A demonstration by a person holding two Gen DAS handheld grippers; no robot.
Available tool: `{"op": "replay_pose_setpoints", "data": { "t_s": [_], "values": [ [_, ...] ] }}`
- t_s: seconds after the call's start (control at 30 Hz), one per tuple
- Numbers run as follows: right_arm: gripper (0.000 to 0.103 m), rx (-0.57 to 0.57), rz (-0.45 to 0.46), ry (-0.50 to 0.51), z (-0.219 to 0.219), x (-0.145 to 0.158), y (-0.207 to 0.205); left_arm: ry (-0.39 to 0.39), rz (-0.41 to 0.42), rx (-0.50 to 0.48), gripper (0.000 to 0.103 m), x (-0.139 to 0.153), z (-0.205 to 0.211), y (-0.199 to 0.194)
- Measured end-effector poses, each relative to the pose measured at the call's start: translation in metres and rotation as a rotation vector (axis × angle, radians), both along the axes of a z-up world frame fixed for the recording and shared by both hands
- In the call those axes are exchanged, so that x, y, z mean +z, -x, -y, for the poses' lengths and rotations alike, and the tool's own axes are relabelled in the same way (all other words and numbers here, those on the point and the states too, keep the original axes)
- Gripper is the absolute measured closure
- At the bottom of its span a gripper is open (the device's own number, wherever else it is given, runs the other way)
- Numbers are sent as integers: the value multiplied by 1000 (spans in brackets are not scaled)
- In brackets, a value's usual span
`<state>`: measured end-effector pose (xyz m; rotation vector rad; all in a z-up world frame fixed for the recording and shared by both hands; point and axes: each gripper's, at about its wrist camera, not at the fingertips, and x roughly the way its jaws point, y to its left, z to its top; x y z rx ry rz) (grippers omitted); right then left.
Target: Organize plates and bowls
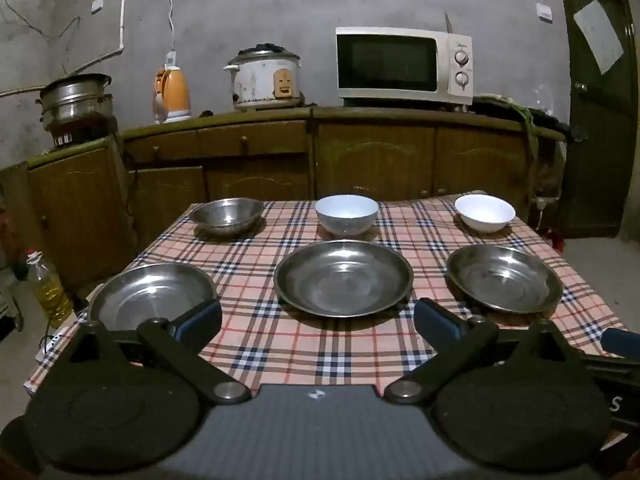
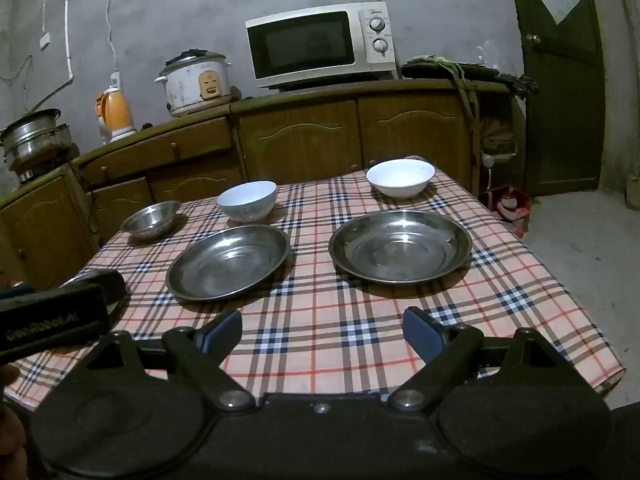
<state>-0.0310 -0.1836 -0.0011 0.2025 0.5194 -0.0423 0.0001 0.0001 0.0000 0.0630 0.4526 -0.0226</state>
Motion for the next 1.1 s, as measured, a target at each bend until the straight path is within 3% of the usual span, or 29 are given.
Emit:
{"op": "replay_pose_setpoints", "data": {
  "t_s": [1.1],
  "values": [
    [0, -14, -22, 2, -2, -7, -8, 10, -4, -28, 0, -6, -2, -8]
  ]
}}
